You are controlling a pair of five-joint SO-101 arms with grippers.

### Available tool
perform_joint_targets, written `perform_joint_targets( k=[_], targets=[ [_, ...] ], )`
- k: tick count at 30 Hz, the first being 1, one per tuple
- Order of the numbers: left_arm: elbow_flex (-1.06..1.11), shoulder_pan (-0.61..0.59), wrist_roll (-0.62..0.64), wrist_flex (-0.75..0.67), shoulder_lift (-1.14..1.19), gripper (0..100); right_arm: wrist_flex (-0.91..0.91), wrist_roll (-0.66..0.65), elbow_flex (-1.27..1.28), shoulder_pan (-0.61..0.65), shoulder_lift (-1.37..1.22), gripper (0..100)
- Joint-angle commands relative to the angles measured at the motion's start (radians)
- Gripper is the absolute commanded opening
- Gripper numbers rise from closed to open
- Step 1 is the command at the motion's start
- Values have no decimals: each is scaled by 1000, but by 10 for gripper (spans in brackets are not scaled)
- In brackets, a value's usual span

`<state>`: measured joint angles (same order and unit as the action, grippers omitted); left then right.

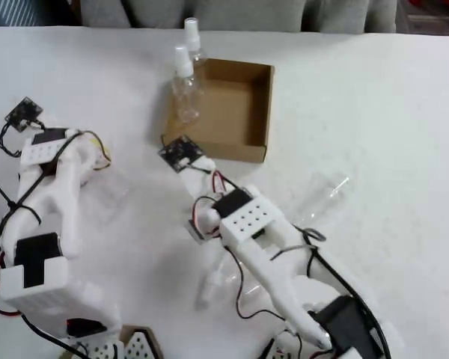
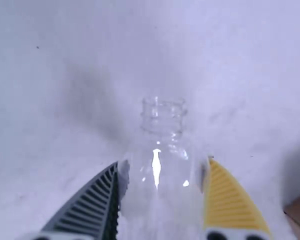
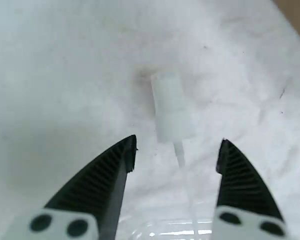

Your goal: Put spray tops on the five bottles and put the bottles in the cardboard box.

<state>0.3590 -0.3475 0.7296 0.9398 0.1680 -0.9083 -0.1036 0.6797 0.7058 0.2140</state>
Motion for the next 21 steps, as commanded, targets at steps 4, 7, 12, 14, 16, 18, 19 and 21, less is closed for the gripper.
perform_joint_targets(
  k=[4,7,12,14,16,18,19,21],
  targets=[
    [-54,16,-54,12,-2,24,-107,-77,-106,-4,27,223],
    [-54,16,-58,11,-2,24,-116,-140,-107,-13,53,223],
    [-54,16,-57,11,-2,24,-104,-374,-80,-1,56,223],
    [-54,16,-57,11,-2,24,-54,-450,-44,2,56,223],
    [-54,16,-57,11,-2,24,12,-477,-3,2,56,223],
    [-54,16,-60,11,-2,24,59,-479,25,2,56,222],
    [-54,16,-60,11,-2,24,71,-479,32,4,56,222],
    [-54,16,-60,11,-2,24,85,-482,40,7,56,222]
  ],
)
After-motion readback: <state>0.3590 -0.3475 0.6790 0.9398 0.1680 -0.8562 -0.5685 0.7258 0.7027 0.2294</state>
